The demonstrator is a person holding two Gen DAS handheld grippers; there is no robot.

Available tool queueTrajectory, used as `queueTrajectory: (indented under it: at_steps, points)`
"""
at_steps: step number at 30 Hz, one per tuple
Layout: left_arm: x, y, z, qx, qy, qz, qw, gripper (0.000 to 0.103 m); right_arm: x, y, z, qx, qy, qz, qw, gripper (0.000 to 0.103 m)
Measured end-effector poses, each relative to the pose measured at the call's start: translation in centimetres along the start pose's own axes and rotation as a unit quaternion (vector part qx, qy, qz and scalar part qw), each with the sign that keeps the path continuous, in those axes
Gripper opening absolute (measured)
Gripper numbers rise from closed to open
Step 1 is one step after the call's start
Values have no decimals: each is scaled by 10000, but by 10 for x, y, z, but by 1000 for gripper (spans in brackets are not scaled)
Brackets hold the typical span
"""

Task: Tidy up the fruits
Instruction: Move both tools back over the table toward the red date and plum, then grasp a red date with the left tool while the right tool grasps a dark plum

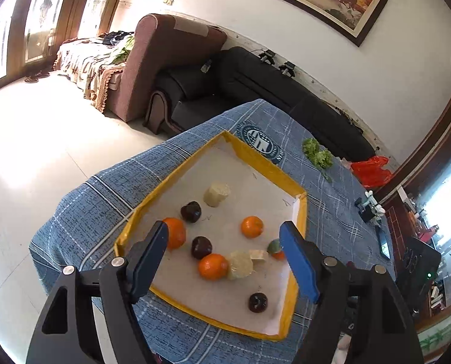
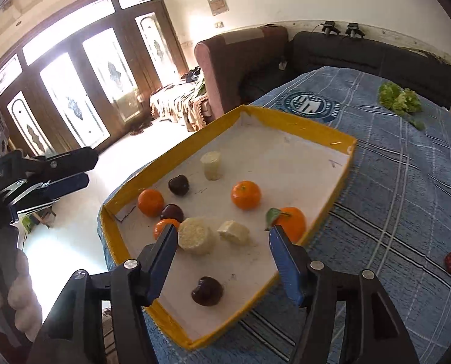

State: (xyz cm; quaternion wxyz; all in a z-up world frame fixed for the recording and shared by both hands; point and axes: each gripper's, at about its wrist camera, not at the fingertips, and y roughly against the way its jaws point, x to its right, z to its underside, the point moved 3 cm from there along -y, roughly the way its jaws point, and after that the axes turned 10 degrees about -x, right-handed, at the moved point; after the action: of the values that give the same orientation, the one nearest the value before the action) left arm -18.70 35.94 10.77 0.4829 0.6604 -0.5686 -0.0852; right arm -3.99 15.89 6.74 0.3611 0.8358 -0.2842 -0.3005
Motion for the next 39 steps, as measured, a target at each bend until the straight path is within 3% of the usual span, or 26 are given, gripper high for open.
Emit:
queueTrajectory:
  at_steps: [5,9,12,15,17,20,24,30,33,35,39]
  points:
    - [39,4,11,-49,-297,193,9994,79,53,38,11,370,-652,180,9970,68]
    - [84,-23,28,-394,-623,645,9952,81,111,99,40,817,-1401,435,9858,68]
    - [121,-55,47,-838,-906,913,9881,81,172,151,78,1027,-2166,787,9677,68]
    - [161,-87,72,-1378,-1274,1175,9752,81,228,194,121,1161,-2866,1103,9446,68]
    - [181,-97,85,-1516,-1536,1232,9686,81,263,210,147,1135,-3300,1263,9286,69]
    - [195,-99,95,-1495,-1782,1210,9650,81,295,210,166,1039,-3649,1204,9173,69]
    - [198,-100,90,-1361,-1840,991,9684,70,310,183,158,848,-3645,1301,9181,69]
    - [219,-120,83,-1351,-2104,565,9666,70,317,132,141,452,-3335,1765,9250,67]
    - [238,-146,86,-1502,-2323,441,9600,70,320,121,145,403,-3230,1951,9252,51]
    - [253,-167,90,-1611,-2491,359,9543,70,321,118,146,398,-3170,1891,9285,31]
    - [285,-204,98,-1700,-2846,282,9430,69,320,119,148,485,-3134,1814,9309,31]
